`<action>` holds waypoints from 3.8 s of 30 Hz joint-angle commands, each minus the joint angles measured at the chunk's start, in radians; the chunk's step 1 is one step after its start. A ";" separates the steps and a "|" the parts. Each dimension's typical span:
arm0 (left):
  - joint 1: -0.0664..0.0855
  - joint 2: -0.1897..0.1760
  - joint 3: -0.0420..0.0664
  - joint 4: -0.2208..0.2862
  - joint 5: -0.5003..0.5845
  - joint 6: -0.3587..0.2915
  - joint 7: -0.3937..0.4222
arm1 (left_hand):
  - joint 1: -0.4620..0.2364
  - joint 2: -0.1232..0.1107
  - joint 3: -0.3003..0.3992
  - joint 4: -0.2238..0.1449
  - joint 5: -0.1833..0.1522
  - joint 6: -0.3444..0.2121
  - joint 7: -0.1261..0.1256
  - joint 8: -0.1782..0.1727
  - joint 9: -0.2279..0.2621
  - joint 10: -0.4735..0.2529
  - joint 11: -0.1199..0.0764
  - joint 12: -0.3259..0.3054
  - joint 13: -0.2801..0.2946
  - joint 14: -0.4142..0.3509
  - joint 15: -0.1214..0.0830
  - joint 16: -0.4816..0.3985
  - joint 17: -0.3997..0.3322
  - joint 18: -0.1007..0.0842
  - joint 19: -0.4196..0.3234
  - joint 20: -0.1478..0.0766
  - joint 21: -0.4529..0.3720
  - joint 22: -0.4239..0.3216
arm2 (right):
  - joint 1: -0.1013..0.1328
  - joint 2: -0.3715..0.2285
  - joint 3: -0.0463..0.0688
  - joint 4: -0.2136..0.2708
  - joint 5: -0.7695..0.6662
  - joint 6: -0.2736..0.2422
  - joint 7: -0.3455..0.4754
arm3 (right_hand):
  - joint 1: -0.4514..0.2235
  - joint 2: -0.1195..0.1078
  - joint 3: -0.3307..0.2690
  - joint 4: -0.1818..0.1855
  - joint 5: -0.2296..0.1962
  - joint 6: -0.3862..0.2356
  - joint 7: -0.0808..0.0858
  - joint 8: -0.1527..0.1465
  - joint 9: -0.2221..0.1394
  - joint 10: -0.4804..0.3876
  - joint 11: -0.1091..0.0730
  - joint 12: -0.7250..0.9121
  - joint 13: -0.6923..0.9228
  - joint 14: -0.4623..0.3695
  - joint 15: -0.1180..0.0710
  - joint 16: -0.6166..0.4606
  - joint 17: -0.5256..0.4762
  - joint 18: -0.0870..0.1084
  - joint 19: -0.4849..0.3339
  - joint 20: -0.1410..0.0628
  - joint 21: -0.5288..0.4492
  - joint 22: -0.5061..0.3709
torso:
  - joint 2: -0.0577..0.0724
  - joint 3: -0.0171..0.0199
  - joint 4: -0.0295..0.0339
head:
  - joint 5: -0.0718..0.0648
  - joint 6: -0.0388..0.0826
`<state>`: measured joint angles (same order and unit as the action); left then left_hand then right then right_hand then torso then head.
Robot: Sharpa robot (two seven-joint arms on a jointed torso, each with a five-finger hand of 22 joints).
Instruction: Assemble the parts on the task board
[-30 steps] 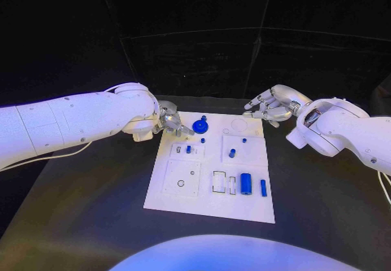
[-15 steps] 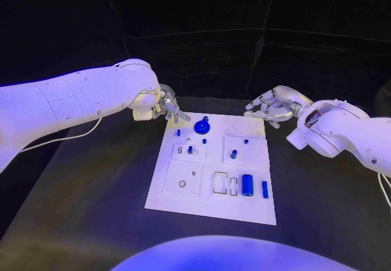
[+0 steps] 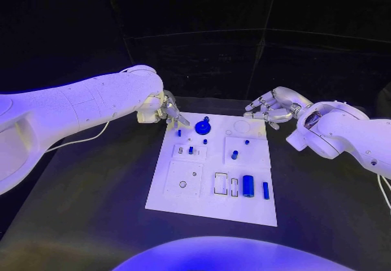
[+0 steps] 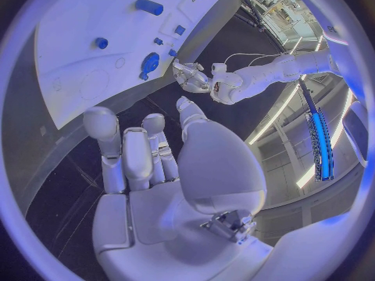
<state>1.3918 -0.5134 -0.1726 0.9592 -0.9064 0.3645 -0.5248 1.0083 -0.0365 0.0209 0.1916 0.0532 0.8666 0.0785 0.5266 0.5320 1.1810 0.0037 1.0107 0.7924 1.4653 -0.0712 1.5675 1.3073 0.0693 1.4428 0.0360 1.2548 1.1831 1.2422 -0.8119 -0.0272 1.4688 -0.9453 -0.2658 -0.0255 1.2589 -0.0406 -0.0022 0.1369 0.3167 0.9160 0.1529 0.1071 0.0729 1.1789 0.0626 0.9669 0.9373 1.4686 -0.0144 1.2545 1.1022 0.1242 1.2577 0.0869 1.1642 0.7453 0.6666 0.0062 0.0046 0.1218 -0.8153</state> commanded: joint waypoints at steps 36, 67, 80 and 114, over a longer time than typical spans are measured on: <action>-0.020 0.018 -0.001 -0.013 -0.022 0.038 -0.004 | 0.160 0.076 0.015 -0.075 -0.004 0.037 -0.011 0.018 -0.014 0.005 -0.012 0.015 -0.007 0.105 -0.002 0.003 0.263 0.013 0.006 -0.003 0.010 0.013 | 0.002 0.007 0.001 -0.003 -0.017 -0.005 0.010 | 0.015 0.012 0.002 0.003 0.015 -0.005 -0.002 0.009 0.000 -0.002 -0.002 0.000 -0.005 0.007 -0.006 -0.008 0.001 0.018 0.002 -0.003 -0.006 -0.004 | -0.001 0.0012 0.0005 | 0.000 -0.007; -0.022 -0.039 0.000 0.081 -0.022 -0.041 0.003 | 0.195 0.055 0.524 -0.307 -0.001 0.022 -0.014 0.056 -0.024 0.036 -0.020 -0.011 -0.040 0.105 -0.006 0.003 0.263 0.011 0.010 -0.008 0.013 0.025 | 0.002 0.007 0.001 -0.006 -0.017 -0.002 0.009 | 0.018 0.014 0.003 0.003 0.017 -0.005 -0.002 0.010 0.000 -0.002 -0.002 0.001 -0.005 0.008 -0.006 -0.009 0.000 0.018 0.003 -0.003 -0.006 -0.004 | -0.003 0.0019 0.0024 | 0.001 -0.012; -0.014 -0.149 0.001 0.258 -0.024 -0.144 0.003 | 0.135 0.018 0.634 -0.324 0.012 0.018 -0.018 0.092 -0.014 0.057 -0.021 0.009 -0.026 0.105 -0.009 0.003 0.263 0.010 0.015 -0.008 0.019 0.034 | 0.002 0.009 0.000 -0.014 -0.017 -0.002 0.010 | 0.019 0.015 0.003 0.003 0.018 -0.005 -0.002 0.010 0.000 -0.003 -0.002 -0.001 -0.007 0.007 -0.006 -0.010 -0.001 0.018 0.002 -0.003 -0.008 -0.006 | -0.005 0.0017 0.0034 | 0.006 -0.009; -0.081 -0.271 -0.003 0.515 -0.170 -0.318 0.003 | 0.118 -0.003 0.671 -0.329 0.032 0.023 -0.022 0.109 -0.010 0.075 -0.025 0.021 -0.015 0.105 -0.012 0.003 0.263 0.007 0.023 -0.011 0.032 0.049 | 0.001 0.004 0.000 -0.020 -0.017 -0.003 0.017 | 0.019 0.017 0.003 0.004 0.023 -0.005 -0.002 0.010 0.000 -0.004 -0.002 -0.002 -0.010 0.007 -0.006 -0.013 -0.004 0.019 0.002 -0.003 -0.010 -0.011 | -0.003 0.0015 0.0020 | 0.007 -0.015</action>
<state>1.3098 -0.7833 -0.1758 1.4708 -1.0521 0.0418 -0.5231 1.1232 -0.0469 0.5746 -0.0278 0.0779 0.8882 0.0604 0.6301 0.5201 1.2461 -0.0178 1.0313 0.7787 1.4654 -0.0787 1.5675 1.3077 0.0693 1.4600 0.0260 1.2836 1.2329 1.2415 -0.8077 -0.0279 1.4474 -0.9606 -0.2655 -0.0196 1.2712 -0.0284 -0.0023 0.1368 0.3347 0.9160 0.1529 0.1122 0.0730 1.1789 0.0626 0.9669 0.9285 1.4686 -0.0144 1.2449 1.1000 0.1243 1.2577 0.0869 1.1601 0.7355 0.6634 0.0072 0.0081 0.1282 -0.8298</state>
